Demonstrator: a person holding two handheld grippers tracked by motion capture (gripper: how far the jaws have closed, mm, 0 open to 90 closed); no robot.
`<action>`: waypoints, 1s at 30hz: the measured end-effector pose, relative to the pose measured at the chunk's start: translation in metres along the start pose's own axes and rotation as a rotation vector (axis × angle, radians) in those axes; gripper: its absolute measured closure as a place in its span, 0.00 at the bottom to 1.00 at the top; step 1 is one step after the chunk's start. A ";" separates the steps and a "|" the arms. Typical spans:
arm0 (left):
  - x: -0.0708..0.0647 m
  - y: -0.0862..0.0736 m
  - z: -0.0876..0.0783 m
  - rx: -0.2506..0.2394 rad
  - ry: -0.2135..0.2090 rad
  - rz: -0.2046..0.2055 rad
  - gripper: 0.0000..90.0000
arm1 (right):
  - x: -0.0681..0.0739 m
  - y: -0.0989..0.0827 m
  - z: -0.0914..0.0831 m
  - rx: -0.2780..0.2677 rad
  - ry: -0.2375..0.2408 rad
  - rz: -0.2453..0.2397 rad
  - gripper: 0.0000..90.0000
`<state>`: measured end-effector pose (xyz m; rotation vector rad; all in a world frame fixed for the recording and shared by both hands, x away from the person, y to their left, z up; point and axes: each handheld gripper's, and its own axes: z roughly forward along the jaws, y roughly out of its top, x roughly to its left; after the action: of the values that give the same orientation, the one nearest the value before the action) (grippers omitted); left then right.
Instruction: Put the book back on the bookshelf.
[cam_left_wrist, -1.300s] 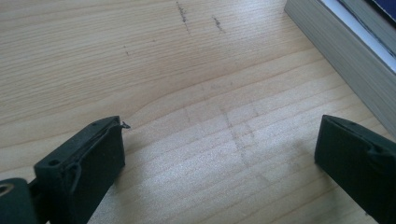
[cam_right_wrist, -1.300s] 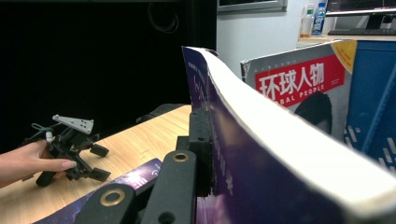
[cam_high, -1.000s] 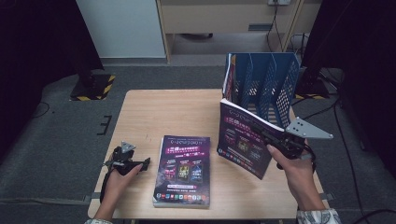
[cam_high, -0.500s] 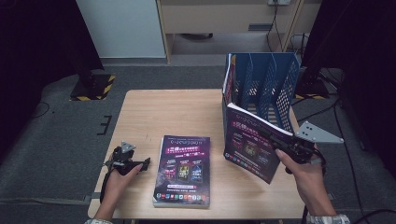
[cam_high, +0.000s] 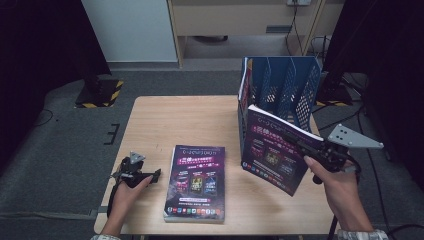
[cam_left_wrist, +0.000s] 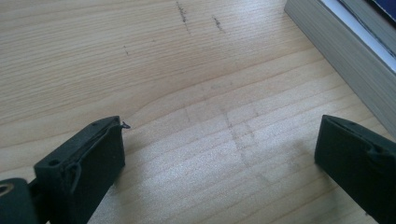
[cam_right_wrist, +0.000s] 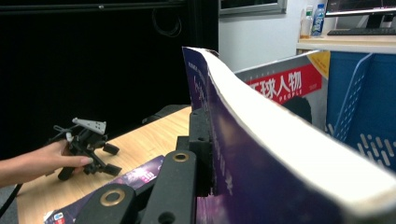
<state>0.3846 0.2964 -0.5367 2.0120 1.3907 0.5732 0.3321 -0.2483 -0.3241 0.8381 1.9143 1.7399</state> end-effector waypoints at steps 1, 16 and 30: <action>0.000 0.000 0.000 0.000 0.000 0.000 0.01 | 0.000 0.003 0.000 -0.004 -0.001 0.002 0.91; 0.000 0.000 0.000 0.000 0.000 0.000 0.01 | -0.012 0.041 0.006 -0.013 -0.052 0.005 0.91; 0.000 0.000 0.000 0.000 0.000 0.000 0.01 | -0.029 0.066 0.014 -0.027 -0.167 -0.007 0.91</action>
<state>0.3846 0.2964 -0.5367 2.0116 1.3908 0.5738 0.3728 -0.2559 -0.2629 0.9344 1.7789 1.6334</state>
